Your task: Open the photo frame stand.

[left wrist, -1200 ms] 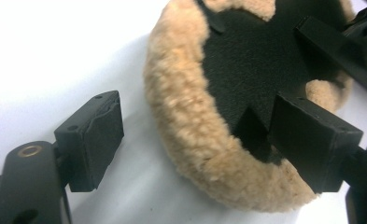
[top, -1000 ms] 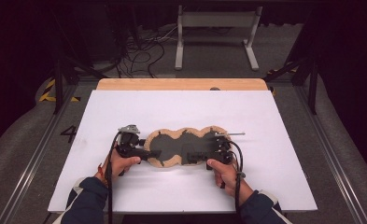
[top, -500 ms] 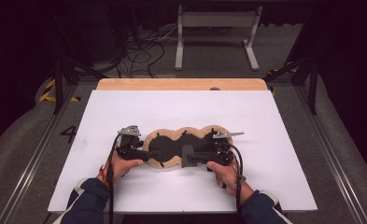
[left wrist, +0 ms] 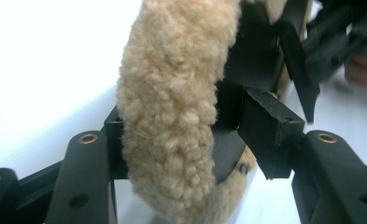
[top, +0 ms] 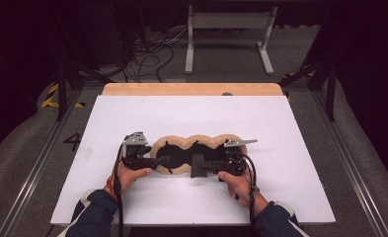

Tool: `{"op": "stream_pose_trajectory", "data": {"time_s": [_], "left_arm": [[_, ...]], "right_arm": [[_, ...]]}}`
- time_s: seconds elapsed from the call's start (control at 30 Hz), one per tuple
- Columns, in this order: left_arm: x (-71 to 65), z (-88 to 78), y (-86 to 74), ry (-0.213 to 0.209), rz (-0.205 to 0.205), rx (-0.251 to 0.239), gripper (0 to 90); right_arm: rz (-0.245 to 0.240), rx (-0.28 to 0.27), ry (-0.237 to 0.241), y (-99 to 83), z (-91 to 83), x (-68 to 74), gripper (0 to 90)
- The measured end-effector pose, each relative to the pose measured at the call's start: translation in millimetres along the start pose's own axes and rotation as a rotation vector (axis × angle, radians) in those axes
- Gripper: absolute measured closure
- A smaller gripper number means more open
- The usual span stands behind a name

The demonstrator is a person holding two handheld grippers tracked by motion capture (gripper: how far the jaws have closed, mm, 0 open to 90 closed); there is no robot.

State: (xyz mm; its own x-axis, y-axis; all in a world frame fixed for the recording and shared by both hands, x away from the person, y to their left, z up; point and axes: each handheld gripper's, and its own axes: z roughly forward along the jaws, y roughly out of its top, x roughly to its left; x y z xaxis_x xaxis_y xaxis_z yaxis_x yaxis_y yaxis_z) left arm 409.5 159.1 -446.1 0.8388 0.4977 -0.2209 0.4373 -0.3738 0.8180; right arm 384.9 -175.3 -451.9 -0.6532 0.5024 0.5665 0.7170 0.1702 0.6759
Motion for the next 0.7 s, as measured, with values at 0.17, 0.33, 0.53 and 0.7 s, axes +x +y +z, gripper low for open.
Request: {"op": "stream_pose_trajectory", "data": {"time_s": [0.17,0.33,0.53,0.7], "left_arm": [[1.2,3.2,-3.8,-0.009,0.021,0.018,40.9],[6.2,11.3,-5.5,0.018,-0.029,0.069,26.1],[3.9,16.3,-5.7,-0.027,-0.001,0.104,32.8],[1.8,14.4,-5.7,-0.029,-0.005,0.09,36.4]], "right_arm": [[-0.036,0.005,-0.032,-0.1,0.7,4.3,75.8],[-0.034,0.001,-0.044,-0.9,2.3,3.8,74.3],[-0.05,0.0,-0.056,-0.6,2.5,4.7,74.1],[-0.028,-0.003,-0.042,-1.2,2.0,3.4,76.0]]}}
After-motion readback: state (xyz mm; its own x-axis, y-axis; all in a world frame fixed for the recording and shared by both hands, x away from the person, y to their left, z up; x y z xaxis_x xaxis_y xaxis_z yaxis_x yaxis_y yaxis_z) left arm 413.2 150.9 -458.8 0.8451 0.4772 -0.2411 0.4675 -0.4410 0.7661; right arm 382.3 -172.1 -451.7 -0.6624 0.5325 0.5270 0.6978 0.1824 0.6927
